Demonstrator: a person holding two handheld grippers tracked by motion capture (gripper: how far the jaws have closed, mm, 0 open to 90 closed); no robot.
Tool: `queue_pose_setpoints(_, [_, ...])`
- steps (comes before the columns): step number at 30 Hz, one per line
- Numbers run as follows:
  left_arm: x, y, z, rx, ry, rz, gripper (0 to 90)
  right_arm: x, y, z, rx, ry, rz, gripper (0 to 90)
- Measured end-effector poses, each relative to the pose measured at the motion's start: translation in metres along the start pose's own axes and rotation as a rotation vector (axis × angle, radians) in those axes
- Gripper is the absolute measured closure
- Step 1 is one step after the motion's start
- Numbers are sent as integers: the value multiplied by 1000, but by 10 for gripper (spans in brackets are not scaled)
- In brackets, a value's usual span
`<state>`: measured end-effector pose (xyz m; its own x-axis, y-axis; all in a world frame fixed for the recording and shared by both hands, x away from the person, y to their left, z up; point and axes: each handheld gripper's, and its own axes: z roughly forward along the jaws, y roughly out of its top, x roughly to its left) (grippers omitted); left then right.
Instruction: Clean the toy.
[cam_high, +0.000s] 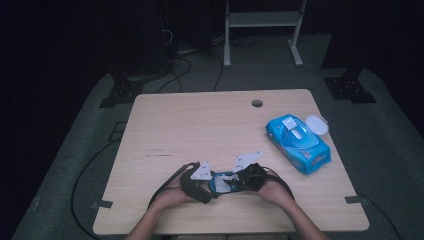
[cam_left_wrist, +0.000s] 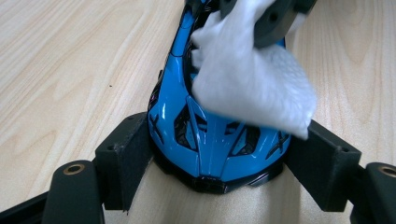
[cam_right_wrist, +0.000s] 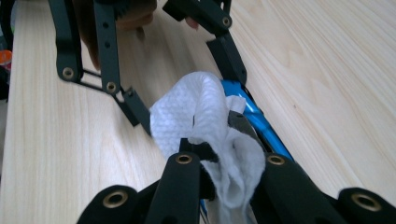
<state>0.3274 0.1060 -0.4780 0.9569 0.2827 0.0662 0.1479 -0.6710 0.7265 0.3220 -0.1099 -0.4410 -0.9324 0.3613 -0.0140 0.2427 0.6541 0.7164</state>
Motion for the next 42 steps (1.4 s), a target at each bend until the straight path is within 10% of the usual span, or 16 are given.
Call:
queue_pose_setpoints(9, [0, -1, 0, -4, -2, -7, 251, 7, 21, 38, 13, 5, -45, 825])
queue_pose_setpoints(15, [0, 0, 0, -2, 1, 1, 251, -7, 17, 21, 41, -84, -42, 825])
queue_pose_setpoints(42, [0, 0, 1, -3, 0, -5, 250, -15, 18, 23, 57, -95, 18, 825])
